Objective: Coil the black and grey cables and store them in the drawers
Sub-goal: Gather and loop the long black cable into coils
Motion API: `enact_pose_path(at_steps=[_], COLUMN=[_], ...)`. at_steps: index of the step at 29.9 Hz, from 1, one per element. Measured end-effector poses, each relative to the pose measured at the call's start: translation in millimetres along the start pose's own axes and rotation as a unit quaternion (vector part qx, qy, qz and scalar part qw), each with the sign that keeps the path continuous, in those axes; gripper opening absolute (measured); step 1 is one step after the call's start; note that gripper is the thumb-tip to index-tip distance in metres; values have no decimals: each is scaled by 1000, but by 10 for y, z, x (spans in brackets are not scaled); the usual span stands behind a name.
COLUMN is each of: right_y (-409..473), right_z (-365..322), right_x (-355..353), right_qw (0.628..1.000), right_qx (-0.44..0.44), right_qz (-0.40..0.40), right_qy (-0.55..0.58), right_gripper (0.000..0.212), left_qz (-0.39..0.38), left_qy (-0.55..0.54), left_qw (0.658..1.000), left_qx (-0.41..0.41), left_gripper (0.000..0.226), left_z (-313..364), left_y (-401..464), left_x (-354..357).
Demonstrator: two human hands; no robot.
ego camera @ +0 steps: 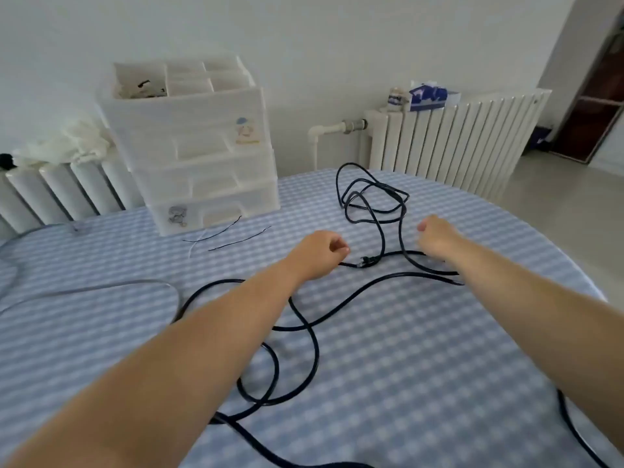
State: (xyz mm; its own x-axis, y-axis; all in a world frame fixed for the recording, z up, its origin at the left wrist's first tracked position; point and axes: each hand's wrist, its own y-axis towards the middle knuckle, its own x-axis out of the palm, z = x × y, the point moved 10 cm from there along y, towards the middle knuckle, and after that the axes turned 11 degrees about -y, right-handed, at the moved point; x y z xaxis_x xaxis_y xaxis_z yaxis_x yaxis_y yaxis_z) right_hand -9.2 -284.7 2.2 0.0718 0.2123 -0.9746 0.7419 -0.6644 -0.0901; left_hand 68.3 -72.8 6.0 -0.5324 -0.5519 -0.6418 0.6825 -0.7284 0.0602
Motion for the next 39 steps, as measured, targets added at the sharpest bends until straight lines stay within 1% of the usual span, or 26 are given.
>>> enact_pose_path(at_steps=[1,2,5,7,9,11,13,15,17,19,20,21,22,24,25,26,27,29,30,31,32,33,34,36,38,39], right_y=[-20,-60,-148,-170,-173,-193,-262,-345,-446,-560,-635,-712,-806,-978,-1049,-1109,-1149,-1220,-1249,-1280,-1304,-1315,-1321,-1333,-1308,-1304], right_z=[33,62,80,121,172,251,303,274,181,82,28,-35,-114,-354,-507,-652,-774,-950,-998,-1049,-1092,-1133,-1155,-1212,-1200,-1289], right_x=[72,94,182,184,81,-120,-392,-654,-860,-1063,-1168,-1269,-1351,-1421,-1398,-1346,-1280,-1153,-1113,-1071,-1039,-985,-935,-803,-672,-570], right_qw=[999,997,991,990,993,996,993,985,977,961,951,938,925,904,894,887,880,872,871,872,876,882,890,906,921,926], right_qx=[2,9,-7,2,23,57,83,83,60,29,14,-7,-37,-125,-177,-222,-258,-298,-303,-303,-298,-290,-277,-248,-219,-214], right_qz=[-27,-37,-55,-57,-37,9,78,148,205,272,308,345,377,408,410,404,396,386,387,385,378,367,354,331,297,270], right_qy=[-48,-64,-126,-133,-112,-72,-41,-29,-28,-31,-31,-28,-20,-19,-28,-37,-42,-31,-15,8,30,52,69,92,124,155], right_gripper=[35,35,33,27,20,19,20,24,27,26,26,24,21,22,24,25,25,24,23,22,22,22,23,29,34,33], left_qz=[-8,-9,-30,-49,-53,-51,-46,-40,-24,17,59,119,190,320,355,357,323,172,99,54,31,17,2,-16,0,23], left_qy=[-5,-7,-7,3,23,39,42,41,9,-42,-58,-69,-83,-127,-147,-167,-197,-285,-316,-334,-355,-388,-432,-520,-599,-641], left_qw=[1000,1000,999,999,998,997,996,997,997,995,993,988,977,938,922,917,923,942,943,941,935,922,901,853,798,764], left_qx=[0,-1,-10,-13,-18,-38,-58,-58,-66,-87,-89,-76,-48,21,41,55,64,47,30,12,-3,-16,-29,-50,-67,-72], left_gripper=[22,22,23,27,31,33,34,33,33,31,30,30,30,31,33,35,41,52,52,49,45,41,38,32,28,28], left_z=[9,20,51,86,86,53,22,17,3,-14,-1,45,130,338,427,500,571,670,693,668,626,557,506,393,290,166], left_y=[1,4,-2,-10,-14,-7,-4,2,12,12,11,-7,-55,-223,-301,-339,-338,-322,-346,-400,-457,-515,-566,-671,-749,-816], left_x=[52,73,212,290,325,329,330,332,320,252,164,28,-143,-507,-650,-747,-784,-657,-558,-499,-472,-451,-427,-428,-491,-607])
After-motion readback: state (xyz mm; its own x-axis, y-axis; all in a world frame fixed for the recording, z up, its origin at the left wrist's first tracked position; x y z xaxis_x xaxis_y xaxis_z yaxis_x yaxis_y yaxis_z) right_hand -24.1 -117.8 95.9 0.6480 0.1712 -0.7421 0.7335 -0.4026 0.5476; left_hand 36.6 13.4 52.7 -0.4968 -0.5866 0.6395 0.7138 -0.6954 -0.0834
